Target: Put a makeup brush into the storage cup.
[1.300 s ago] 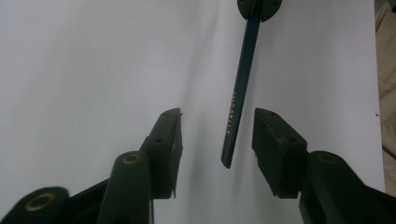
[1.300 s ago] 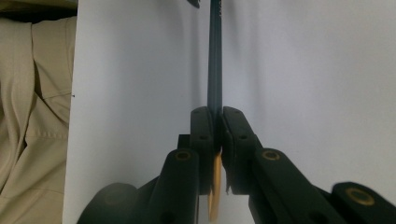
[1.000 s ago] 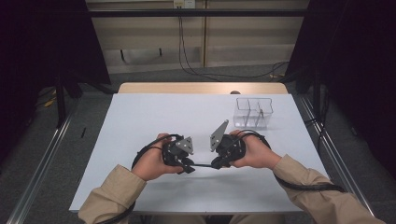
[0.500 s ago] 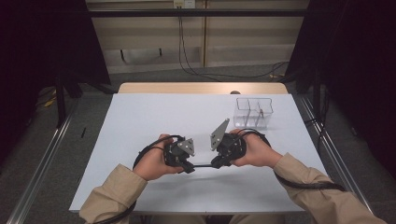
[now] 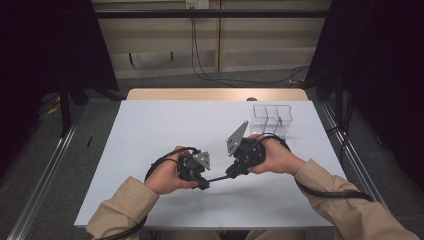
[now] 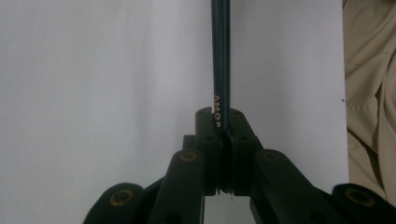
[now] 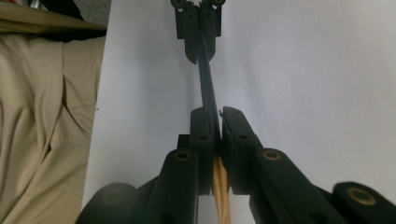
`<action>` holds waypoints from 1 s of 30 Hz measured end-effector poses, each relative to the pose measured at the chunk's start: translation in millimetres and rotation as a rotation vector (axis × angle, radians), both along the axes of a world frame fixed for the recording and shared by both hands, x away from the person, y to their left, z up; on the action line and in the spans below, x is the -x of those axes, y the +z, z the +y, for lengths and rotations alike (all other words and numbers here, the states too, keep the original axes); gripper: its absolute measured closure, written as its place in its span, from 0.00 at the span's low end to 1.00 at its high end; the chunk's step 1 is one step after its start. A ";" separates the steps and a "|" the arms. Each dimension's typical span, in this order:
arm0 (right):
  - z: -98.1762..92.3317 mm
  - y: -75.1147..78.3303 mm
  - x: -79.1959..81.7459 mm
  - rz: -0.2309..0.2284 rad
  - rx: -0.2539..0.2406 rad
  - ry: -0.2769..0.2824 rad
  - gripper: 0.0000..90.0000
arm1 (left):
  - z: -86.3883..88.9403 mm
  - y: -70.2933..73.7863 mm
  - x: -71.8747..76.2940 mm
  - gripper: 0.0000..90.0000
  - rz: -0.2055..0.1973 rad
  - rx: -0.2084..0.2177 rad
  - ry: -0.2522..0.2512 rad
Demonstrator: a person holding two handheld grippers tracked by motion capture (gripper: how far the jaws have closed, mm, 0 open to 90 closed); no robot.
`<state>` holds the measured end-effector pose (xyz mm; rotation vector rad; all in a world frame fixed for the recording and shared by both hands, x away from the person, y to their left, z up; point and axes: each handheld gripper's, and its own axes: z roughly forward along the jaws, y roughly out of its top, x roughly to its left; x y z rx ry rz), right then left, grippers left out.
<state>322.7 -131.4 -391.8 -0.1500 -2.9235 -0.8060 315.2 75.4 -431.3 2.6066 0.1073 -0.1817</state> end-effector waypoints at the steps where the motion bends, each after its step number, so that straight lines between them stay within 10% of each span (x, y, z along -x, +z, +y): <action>1: -0.5 -1.4 -0.6 0.001 -0.021 -0.003 0.93 | 0.7 0.2 0.1 0.95 0.020 0.005 0.000; 14: -13.8 -6.8 -10.6 0.057 -0.143 -0.148 0.31 | 4.6 1.1 1.7 0.95 0.016 0.024 0.015; 20: -19.7 -10.1 -12.7 0.078 -0.192 -0.201 0.21 | 8.6 2.1 -1.2 0.95 0.027 0.038 0.033; 30: -33.0 -13.1 -12.0 0.051 -0.407 -0.302 0.14 | 11.7 2.1 -1.2 0.95 0.020 0.065 0.060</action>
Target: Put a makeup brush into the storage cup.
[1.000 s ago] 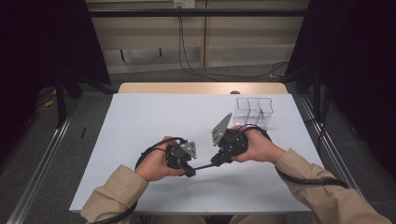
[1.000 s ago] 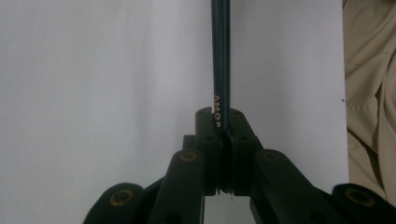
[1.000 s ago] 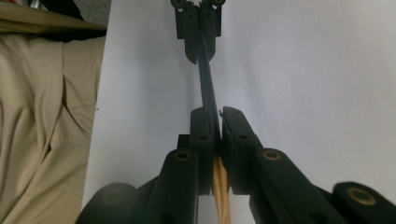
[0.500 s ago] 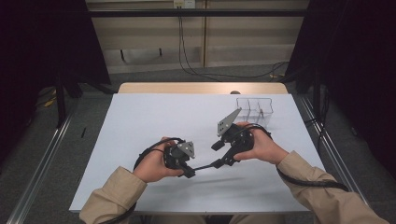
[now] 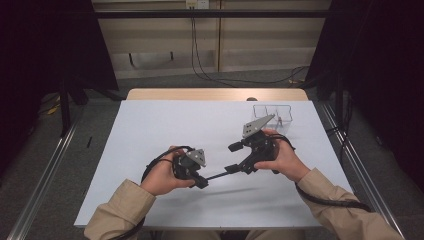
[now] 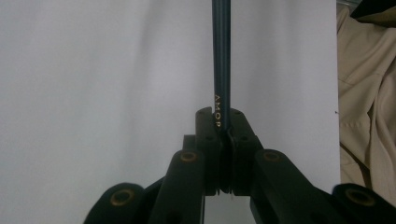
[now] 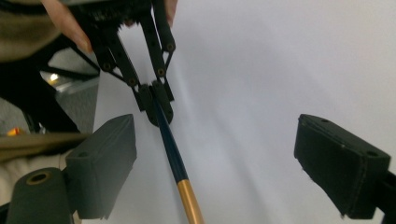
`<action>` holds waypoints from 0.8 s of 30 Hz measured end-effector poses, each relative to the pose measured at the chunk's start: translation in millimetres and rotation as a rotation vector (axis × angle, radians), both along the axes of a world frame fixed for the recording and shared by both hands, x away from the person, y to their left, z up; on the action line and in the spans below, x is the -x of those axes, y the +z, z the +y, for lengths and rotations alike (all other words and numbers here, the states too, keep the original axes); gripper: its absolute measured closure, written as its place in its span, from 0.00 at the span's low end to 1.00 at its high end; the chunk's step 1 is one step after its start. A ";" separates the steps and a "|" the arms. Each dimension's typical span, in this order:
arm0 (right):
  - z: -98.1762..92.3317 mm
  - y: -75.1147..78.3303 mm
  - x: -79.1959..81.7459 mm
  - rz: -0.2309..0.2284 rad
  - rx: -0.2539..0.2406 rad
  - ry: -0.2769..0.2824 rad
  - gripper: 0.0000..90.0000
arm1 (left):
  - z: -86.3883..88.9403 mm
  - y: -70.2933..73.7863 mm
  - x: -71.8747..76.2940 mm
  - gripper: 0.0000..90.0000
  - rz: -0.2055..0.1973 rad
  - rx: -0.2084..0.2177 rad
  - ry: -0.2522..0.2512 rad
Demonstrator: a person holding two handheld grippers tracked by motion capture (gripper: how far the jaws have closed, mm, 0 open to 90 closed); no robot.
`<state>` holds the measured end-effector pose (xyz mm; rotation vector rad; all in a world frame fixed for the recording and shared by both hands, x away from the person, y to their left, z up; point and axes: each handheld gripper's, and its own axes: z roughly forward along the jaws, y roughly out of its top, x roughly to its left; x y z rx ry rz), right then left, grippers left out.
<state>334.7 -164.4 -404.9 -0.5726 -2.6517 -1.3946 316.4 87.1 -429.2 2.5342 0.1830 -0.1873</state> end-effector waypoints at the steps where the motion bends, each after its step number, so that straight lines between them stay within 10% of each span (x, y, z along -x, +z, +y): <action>1: -0.9 -0.7 0.4 -0.006 -0.010 -0.009 0.14 | 0.5 -0.1 0.3 0.95 0.002 0.005 0.009; 24: -10.2 -18.0 14.4 -0.067 -0.299 -0.149 0.11 | 5.9 -3.9 0.9 0.95 0.022 0.059 0.049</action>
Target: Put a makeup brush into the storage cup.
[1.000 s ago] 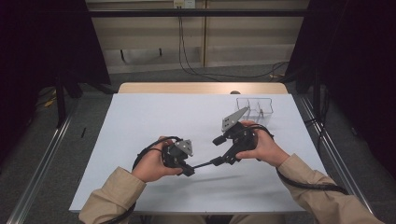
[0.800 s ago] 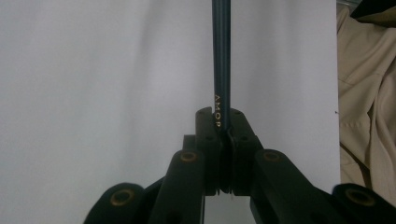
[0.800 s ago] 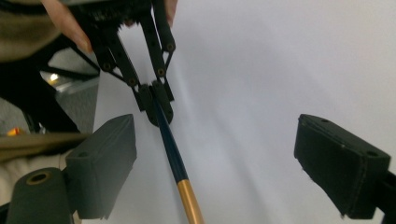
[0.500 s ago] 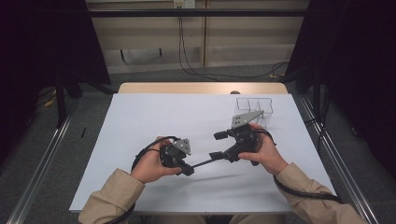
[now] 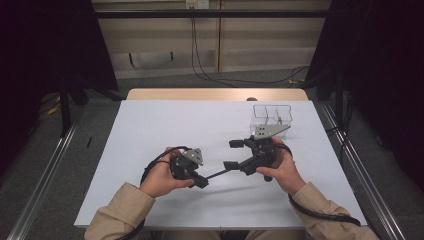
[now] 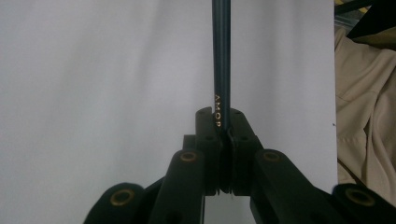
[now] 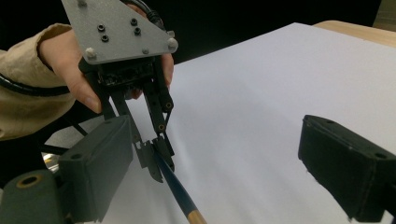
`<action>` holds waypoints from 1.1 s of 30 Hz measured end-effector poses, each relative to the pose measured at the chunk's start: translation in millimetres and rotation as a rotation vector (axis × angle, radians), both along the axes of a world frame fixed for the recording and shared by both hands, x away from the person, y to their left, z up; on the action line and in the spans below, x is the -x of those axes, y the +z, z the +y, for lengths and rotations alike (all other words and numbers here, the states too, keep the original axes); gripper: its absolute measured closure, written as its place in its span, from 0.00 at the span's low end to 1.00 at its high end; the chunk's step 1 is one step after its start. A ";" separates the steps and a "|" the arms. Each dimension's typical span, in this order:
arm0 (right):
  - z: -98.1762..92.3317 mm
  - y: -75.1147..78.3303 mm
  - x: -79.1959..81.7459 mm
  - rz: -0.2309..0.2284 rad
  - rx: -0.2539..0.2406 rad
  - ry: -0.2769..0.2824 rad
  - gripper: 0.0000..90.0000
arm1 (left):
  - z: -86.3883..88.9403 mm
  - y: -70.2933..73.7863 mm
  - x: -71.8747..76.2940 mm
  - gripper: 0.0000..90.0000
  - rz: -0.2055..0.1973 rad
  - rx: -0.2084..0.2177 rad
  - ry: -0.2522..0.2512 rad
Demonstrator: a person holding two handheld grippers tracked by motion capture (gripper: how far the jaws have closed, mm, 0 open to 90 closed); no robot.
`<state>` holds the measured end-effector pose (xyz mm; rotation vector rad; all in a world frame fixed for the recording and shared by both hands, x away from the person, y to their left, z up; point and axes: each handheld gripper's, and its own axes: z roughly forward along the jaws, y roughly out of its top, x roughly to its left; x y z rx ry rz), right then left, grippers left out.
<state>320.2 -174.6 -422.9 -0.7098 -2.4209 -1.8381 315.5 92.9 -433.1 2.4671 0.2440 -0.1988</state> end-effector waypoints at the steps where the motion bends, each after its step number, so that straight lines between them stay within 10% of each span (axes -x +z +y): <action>1: -0.4 -0.1 0.0 -0.003 -0.005 -0.003 0.11 | 0.3 0.2 0.1 0.95 0.000 0.002 0.002; 33: -6.1 -4.5 -3.2 -0.008 -0.026 -0.058 0.10 | 13.8 3.8 0.5 0.95 -0.013 0.263 0.129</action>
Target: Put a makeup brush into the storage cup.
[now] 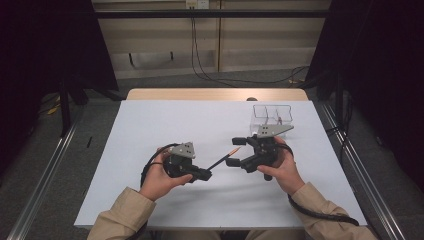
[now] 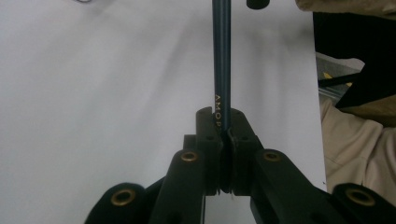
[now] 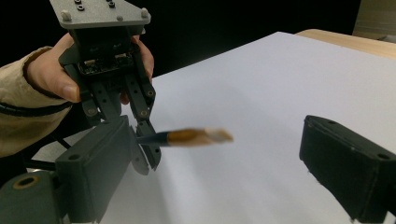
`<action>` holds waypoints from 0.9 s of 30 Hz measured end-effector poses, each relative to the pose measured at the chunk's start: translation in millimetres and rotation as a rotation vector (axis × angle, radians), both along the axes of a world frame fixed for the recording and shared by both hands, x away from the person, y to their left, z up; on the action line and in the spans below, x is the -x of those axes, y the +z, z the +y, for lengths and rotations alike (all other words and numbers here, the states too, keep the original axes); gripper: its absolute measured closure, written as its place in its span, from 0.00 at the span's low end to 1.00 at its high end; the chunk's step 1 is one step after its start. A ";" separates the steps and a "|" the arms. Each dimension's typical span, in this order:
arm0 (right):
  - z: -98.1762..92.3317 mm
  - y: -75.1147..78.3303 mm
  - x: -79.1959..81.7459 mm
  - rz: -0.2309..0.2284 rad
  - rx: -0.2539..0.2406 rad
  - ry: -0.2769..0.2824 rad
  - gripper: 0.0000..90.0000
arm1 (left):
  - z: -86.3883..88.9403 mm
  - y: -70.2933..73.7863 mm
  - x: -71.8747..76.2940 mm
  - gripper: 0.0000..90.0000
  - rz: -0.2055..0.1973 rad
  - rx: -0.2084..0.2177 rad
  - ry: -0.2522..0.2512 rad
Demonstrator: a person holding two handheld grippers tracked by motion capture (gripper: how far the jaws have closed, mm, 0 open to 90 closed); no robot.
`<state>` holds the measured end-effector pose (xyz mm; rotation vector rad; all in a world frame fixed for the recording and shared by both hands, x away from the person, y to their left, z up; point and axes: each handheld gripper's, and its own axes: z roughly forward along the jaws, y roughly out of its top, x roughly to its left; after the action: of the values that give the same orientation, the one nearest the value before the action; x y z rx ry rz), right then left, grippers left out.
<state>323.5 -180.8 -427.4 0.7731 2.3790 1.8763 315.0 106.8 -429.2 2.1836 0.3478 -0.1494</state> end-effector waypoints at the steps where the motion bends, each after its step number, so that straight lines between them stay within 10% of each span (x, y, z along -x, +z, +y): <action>1: -0.2 -0.1 0.0 -0.002 0.001 -0.002 0.10 | 0.4 0.2 -0.2 0.95 0.001 0.011 0.005; 8: 0.8 0.1 0.7 0.000 -0.014 0.014 0.19 | 0.2 -0.1 -1.8 0.95 0.005 0.053 0.031; 19: -0.2 1.8 0.8 0.014 -0.043 0.051 0.68 | -4.4 -0.5 -4.0 0.95 0.009 0.060 0.034; 27: 2.5 3.3 0.8 0.028 -0.061 0.086 0.83 | -7.5 -2.7 -5.3 0.95 0.017 0.067 0.032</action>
<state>322.7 -178.2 -424.1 0.7172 2.4200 1.9915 320.3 99.3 -432.0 2.1109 0.3818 -0.1601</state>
